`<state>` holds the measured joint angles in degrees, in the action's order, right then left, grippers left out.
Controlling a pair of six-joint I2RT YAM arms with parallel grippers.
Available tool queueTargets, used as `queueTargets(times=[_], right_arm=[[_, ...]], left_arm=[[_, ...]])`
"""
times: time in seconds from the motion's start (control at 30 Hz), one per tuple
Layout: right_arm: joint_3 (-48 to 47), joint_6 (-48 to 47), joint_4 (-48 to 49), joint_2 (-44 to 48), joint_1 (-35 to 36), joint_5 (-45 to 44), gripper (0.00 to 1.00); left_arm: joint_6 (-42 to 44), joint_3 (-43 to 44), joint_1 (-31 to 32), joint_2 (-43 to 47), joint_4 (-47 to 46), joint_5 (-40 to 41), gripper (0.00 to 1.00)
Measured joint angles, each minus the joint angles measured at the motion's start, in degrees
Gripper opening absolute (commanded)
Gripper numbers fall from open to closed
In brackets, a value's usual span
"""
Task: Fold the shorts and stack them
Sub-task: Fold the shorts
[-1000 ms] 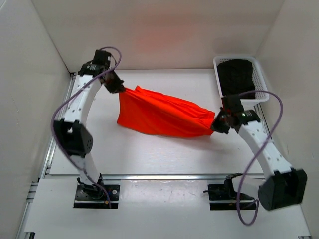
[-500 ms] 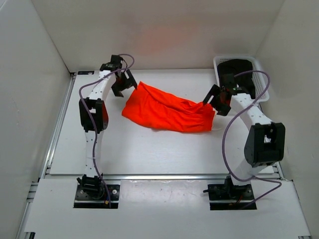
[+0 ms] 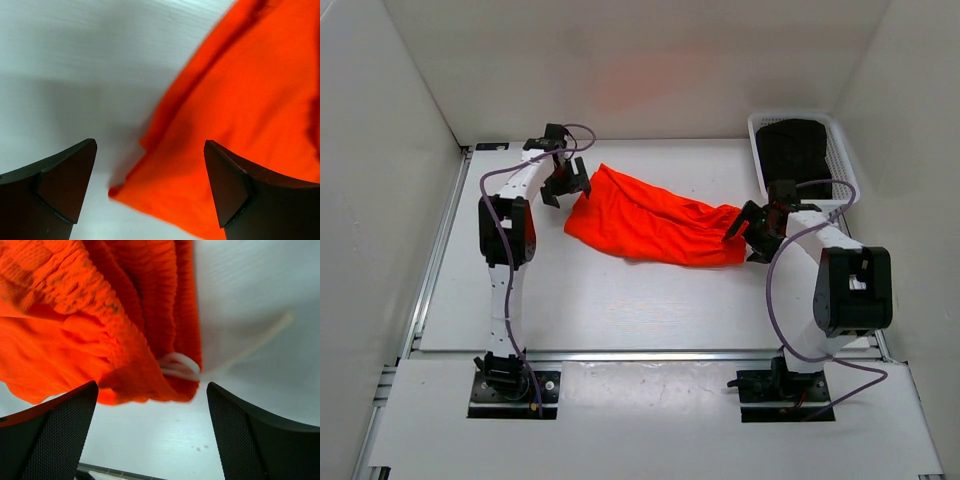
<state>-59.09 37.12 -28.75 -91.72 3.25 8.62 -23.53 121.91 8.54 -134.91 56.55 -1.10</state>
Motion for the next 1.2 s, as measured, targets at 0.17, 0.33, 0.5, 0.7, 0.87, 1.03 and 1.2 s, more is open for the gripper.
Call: queueTargets(times=[0.17, 0.33, 0.5, 0.7, 0.87, 1.03, 1.2], right_arm=[[0.0, 0.6, 3.8, -5.5, 0.1, 2.5, 0.81], [0.7, 1.2, 6.7, -7.1, 0.1, 3.6, 0.49], [2.6, 1.7, 9.0, -7.6, 0.0, 4.5, 0.09], [5.8, 0.9, 9.5, -4.6, -0.1, 5.0, 0.0], [12.0, -1.5, 4.8, 3.6, 0.0, 4.9, 0.02], [18.1, -3.7, -2.4, 14.7, 0.0, 4.8, 0.66], [19.4, -6.2, -10.0, 24.0, 0.0, 2.6, 0.79]], left_arm=[[0.7, 2.1, 0.4, -5.1, 0.3, 1.0, 1.0], [0.8, 4.0, 1.4, -6.3, 0.0, 1.0, 0.68], [0.5, 2.8, 2.6, -6.2, -0.7, -1.1, 0.1], [-2.2, -15.1, 2.9, 4.3, -4.6, -1.4, 0.1], [-6.0, -38.4, 2.8, 21.4, -4.1, 2.2, 0.1], [-9.2, -56.6, 2.4, 38.8, -2.9, 3.5, 0.54], [-11.7, -61.4, 2.5, 46.4, -1.2, 3.7, 1.0]])
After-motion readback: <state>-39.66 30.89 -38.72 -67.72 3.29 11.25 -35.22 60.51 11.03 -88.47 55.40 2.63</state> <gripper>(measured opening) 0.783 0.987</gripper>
